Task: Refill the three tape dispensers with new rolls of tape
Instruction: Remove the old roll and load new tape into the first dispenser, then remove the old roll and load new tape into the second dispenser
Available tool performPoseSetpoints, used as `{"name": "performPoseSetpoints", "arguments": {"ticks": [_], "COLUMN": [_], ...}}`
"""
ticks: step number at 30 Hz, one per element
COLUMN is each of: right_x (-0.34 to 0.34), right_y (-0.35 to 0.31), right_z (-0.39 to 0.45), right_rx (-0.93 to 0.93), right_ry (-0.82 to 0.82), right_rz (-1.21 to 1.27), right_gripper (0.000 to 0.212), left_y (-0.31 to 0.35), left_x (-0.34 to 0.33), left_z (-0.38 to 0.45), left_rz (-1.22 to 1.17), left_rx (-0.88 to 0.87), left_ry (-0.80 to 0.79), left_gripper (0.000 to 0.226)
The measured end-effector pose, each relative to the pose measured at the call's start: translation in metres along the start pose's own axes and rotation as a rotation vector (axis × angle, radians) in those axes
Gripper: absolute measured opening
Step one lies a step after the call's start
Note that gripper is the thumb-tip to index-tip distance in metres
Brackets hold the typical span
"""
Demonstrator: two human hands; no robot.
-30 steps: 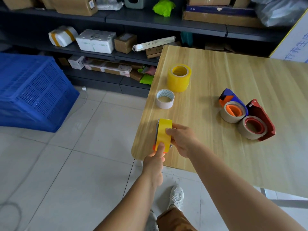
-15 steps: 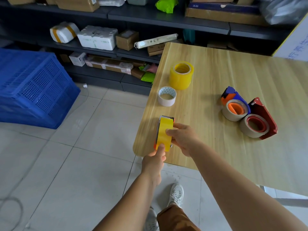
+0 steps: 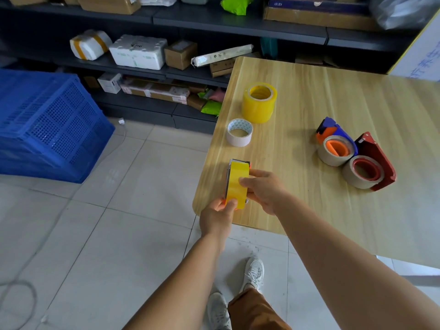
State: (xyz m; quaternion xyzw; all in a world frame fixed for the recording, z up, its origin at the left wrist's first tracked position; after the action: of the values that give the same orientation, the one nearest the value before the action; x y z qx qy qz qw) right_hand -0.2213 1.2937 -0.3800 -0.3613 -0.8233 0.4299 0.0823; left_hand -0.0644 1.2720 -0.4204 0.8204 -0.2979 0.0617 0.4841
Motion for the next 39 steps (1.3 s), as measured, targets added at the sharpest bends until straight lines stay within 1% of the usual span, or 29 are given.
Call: {"name": "performPoseSetpoints", "arguments": {"ticks": [2, 5, 7, 9, 10, 12, 13, 14, 17, 21, 23, 28, 33, 36, 39], "right_x": [0.000, -0.002, -0.003, -0.003, -0.002, 0.004, 0.008, 0.012, 0.027, 0.059, 0.076, 0.127, 0.176, 0.204, 0.225], "right_y": [0.000, 0.000, -0.005, -0.015, -0.020, -0.027, -0.031, -0.036, -0.053, -0.080, -0.089, -0.109, -0.128, -0.139, -0.154], "right_z": [-0.001, -0.002, -0.005, -0.012, -0.016, -0.022, -0.025, -0.027, -0.037, -0.053, -0.057, -0.053, -0.027, -0.001, 0.026], "right_rx": [-0.003, 0.005, 0.047, 0.137, 0.187, 0.250, 0.277, 0.303, 0.394, 0.498, 0.524, 0.504, 0.476, 0.454, 0.473], "right_ry": [0.013, 0.019, 0.017, 0.012, 0.015, 0.025, 0.036, 0.045, 0.084, 0.190, 0.226, 0.298, 0.299, 0.289, 0.263], "right_rz": [-0.012, -0.030, -0.121, -0.294, -0.357, -0.466, -0.537, -0.616, -0.825, -1.025, -1.078, -1.119, -1.097, -1.084, -1.128], "right_gripper": [0.051, 0.052, 0.044, 0.032, 0.034, 0.049, 0.057, 0.063, 0.069, 0.072, 0.073, 0.075, 0.074, 0.067, 0.057], "left_y": [0.004, 0.016, 0.028, 0.047, 0.057, 0.077, 0.088, 0.099, 0.127, 0.148, 0.159, 0.188, 0.214, 0.224, 0.237], "left_x": [0.002, 0.006, 0.010, 0.013, 0.013, 0.009, 0.007, 0.004, -0.017, -0.055, -0.074, -0.121, -0.178, -0.219, -0.254], "left_z": [-0.002, -0.008, -0.013, -0.019, -0.021, -0.028, -0.033, -0.037, -0.049, -0.054, -0.055, -0.054, -0.042, -0.027, -0.013], "left_rz": [0.044, 0.186, 0.295, 0.425, 0.503, 0.682, 0.768, 0.848, 1.061, 1.258, 1.313, 1.339, 1.375, 1.403, 1.420], "left_rx": [-0.029, -0.100, -0.158, -0.248, -0.302, -0.391, -0.440, -0.499, -0.666, -0.784, -0.822, -0.877, -0.927, -0.899, -0.886], "left_ry": [-0.009, -0.005, 0.026, 0.090, 0.121, 0.159, 0.187, 0.216, 0.235, 0.116, 0.065, -0.022, -0.072, -0.125, -0.151], "left_gripper": [0.025, 0.032, 0.030, 0.029, 0.037, 0.069, 0.080, 0.086, 0.086, 0.080, 0.079, 0.078, 0.077, 0.077, 0.076]}}
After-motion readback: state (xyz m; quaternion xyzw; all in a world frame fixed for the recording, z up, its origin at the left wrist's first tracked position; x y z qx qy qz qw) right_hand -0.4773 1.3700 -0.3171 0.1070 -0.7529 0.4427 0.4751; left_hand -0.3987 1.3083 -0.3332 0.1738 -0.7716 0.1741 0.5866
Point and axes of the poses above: each hand's wrist, its own z-axis towards the middle knuckle, its own x-axis out of the back of the hand, y = z × x, the point moved 10 cm from there along z, towards the middle knuckle, and after that the axes turned 15 degrees about z, right-handed, at the moved point
